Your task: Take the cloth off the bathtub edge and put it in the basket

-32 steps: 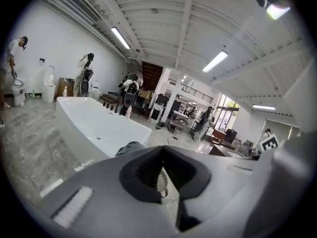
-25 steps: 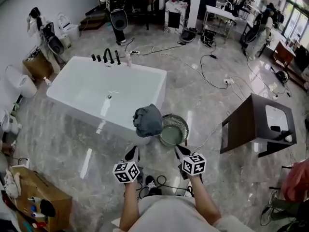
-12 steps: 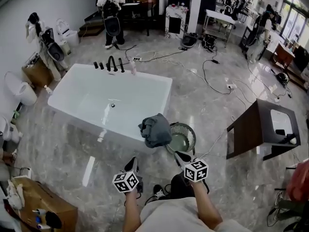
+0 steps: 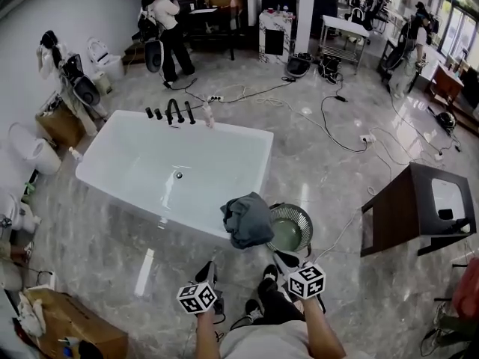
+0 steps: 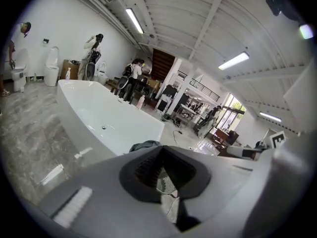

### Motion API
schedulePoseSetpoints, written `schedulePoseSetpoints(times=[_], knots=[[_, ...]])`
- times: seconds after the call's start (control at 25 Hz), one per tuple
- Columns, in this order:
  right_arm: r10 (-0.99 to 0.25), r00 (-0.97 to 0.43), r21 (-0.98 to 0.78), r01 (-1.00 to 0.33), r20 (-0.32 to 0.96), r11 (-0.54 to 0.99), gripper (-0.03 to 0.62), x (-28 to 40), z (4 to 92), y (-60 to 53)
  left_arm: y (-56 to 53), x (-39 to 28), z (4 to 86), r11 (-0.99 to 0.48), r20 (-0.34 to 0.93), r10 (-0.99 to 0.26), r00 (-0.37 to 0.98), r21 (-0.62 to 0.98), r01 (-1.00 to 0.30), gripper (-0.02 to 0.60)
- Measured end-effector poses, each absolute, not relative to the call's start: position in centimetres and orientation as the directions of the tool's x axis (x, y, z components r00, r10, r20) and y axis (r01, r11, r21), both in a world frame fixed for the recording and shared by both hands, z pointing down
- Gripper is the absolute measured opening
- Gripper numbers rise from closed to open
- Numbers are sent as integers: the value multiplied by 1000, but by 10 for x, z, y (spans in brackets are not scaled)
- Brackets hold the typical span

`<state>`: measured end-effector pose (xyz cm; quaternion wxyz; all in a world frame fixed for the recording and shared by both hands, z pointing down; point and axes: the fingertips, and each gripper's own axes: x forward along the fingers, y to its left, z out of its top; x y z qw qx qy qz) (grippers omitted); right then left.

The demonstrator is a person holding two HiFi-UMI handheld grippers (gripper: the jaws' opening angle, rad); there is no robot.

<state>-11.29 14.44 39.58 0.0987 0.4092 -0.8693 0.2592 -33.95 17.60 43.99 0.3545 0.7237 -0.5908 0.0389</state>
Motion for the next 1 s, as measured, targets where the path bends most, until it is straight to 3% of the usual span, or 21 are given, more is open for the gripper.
schedulePoseSetpoints(times=[1.0], knots=[[-501,-694,-434,-717,517,546,2,-130,501,-7,26,-282,528,-46,650,-681,336,421,-906,58]])
